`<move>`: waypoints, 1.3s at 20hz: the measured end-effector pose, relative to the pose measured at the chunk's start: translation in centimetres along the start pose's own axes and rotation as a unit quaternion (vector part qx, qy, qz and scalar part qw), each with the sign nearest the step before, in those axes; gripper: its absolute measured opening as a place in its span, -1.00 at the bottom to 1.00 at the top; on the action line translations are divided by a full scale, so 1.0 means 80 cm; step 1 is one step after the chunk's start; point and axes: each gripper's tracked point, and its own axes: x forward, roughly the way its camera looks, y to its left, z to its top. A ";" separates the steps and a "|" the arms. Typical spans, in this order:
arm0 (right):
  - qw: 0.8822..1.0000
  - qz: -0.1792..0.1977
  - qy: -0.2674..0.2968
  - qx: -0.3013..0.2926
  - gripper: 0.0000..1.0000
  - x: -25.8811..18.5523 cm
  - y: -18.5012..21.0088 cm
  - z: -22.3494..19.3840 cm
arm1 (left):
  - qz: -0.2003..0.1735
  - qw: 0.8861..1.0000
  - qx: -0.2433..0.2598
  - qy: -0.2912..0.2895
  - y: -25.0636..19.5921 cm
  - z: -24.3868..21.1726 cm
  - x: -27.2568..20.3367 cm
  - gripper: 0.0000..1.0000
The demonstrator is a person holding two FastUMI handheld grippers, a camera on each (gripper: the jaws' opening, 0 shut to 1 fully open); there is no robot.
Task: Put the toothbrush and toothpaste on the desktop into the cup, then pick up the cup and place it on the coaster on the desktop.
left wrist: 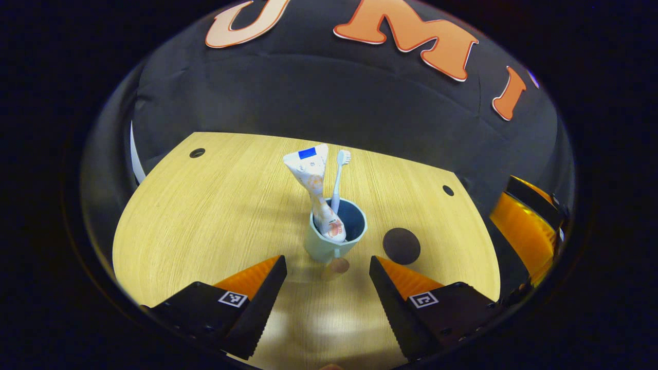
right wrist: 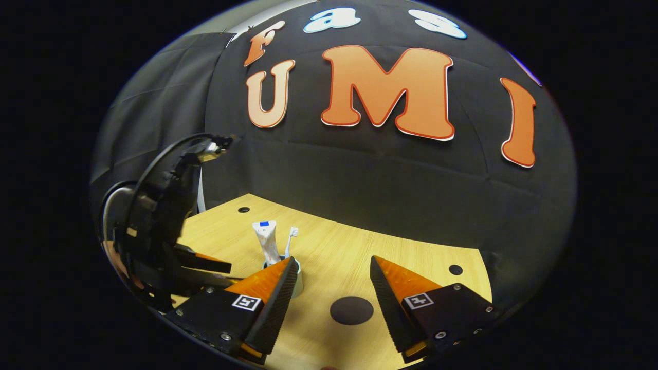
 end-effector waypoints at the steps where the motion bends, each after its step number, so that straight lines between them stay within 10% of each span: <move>1: 1.000 -0.001 0.004 0.005 0.72 -0.008 -0.004 -0.002 | 0.003 1.000 -0.002 0.013 0.003 -0.003 0.006 0.96; 19: 0.987 -0.092 0.041 0.123 0.77 -0.087 -0.087 -0.094 | 0.059 0.975 -0.011 0.212 0.009 -0.012 0.076 0.93; 26: 0.978 -0.116 0.052 0.166 0.77 -0.111 -0.102 -0.117 | 0.078 0.964 0.017 0.255 0.010 -0.025 0.091 0.42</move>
